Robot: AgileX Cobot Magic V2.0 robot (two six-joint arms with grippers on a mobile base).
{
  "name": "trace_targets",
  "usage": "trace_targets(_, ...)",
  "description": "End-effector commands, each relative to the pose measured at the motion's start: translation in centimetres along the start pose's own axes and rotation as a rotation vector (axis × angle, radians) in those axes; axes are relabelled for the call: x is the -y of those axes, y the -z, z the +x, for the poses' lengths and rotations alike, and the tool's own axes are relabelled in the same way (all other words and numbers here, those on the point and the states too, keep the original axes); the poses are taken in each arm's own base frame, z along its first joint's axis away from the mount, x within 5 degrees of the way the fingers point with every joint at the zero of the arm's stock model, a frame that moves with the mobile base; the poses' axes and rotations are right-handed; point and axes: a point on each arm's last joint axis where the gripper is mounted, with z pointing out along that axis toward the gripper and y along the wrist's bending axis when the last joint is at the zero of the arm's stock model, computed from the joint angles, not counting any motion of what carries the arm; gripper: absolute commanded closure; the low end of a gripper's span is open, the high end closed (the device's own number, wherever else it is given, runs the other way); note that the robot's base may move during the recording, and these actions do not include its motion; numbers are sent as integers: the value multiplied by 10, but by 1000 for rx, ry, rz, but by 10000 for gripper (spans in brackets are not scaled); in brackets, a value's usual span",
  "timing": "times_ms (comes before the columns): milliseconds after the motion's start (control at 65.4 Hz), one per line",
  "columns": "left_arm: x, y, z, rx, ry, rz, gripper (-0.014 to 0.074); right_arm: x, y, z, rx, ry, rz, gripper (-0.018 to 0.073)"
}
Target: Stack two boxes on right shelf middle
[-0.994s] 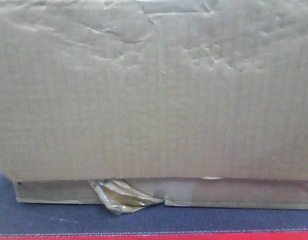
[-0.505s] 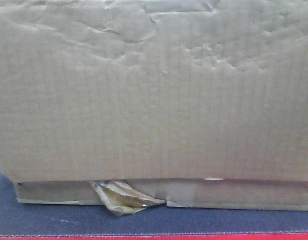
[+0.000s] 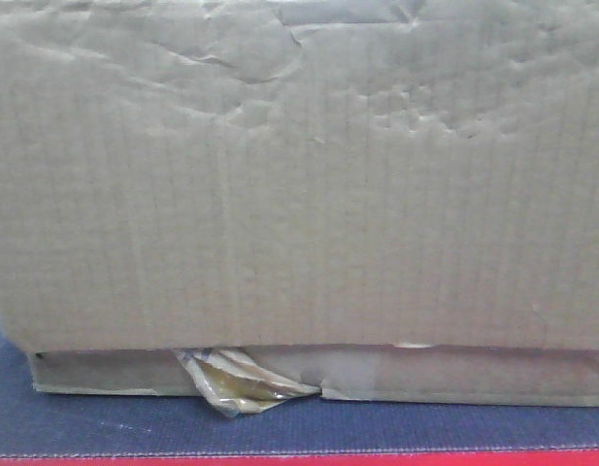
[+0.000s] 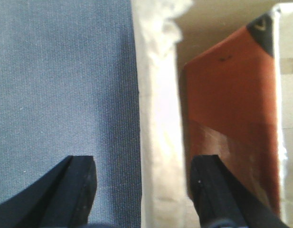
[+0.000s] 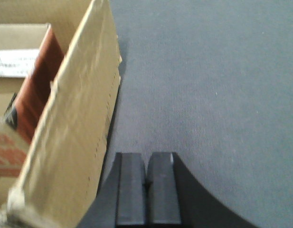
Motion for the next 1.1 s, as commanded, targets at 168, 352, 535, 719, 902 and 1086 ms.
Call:
trace_targets(168, -1, 1, 0, 4, 2, 3, 258, 0, -25, -36, -134, -82, -2, 704)
trace_targets(352, -1, 1, 0, 4, 2, 3, 258, -5, -64, -71, -239, -155, -13, 698)
trace_targets(535, 0, 1, 0, 1, 6, 12, 258, -31, -89, -94, -335, -89, 58, 698)
trace_targets(719, 0, 1, 0, 1, 6, 12, 258, -58, -116, -120, -376, -15, 116, 698)
trace_targets(902, 0, 1, 0, 1, 6, 12, 258, -70, -144, -127, -404, 5, 112, 697)
trace_targets(1086, 0, 1, 0, 1, 6, 12, 258, -73, -160, -121, -448, 3, 111, 428)
